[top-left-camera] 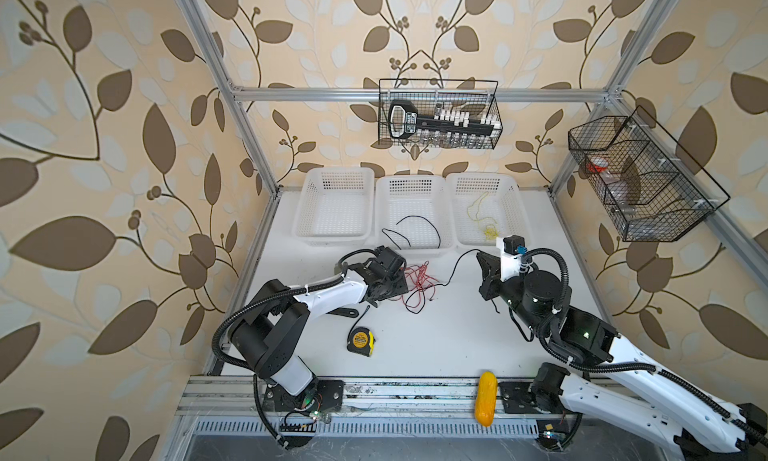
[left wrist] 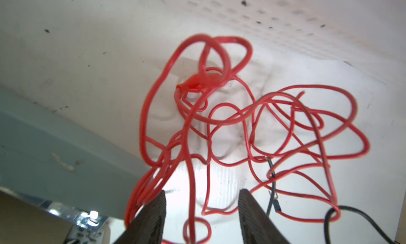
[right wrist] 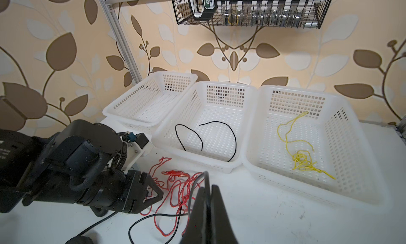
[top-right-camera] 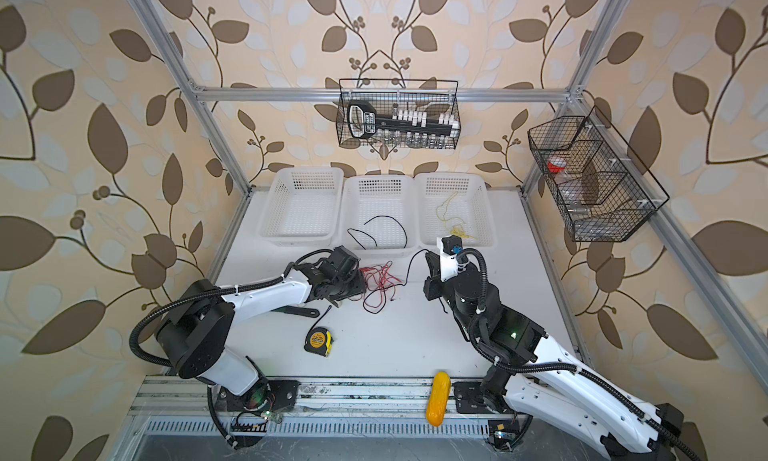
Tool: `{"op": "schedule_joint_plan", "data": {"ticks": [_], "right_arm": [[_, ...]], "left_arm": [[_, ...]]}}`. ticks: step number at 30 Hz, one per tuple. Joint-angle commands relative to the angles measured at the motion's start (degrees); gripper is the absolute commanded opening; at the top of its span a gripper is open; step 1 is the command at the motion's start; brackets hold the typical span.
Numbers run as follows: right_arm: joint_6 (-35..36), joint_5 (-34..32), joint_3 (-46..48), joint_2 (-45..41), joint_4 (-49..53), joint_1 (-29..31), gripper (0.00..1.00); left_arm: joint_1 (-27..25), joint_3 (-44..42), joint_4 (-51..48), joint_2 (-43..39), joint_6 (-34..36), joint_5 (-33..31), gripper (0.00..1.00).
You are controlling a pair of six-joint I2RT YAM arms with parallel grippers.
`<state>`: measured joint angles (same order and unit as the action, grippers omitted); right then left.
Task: Untangle the cables
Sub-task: 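Raise the right gripper away from the tangle while the left gripper lowers the red tangle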
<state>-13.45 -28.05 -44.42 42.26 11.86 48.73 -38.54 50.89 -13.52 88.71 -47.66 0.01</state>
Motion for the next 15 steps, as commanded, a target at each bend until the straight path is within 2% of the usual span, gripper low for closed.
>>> {"op": "schedule_joint_plan", "data": {"ticks": [1, 10, 15], "right_arm": [[0.9, 0.3, -1.3, 1.7, -0.7, -0.2, 0.00], [0.3, 0.0, -0.7, 4.7, -2.5, -0.2, 0.00], [0.6, 0.2, -1.1, 5.2, -2.9, -0.4, 0.00]], "left_arm": [[0.4, -0.3, 2.0, -4.5, 2.0, 0.2, 0.58], [0.3, -0.3, 0.5, -13.0, 6.1, 1.5, 0.70], [-0.5, -0.6, 2.6, -12.2, 7.9, 5.5, 0.71]]}}
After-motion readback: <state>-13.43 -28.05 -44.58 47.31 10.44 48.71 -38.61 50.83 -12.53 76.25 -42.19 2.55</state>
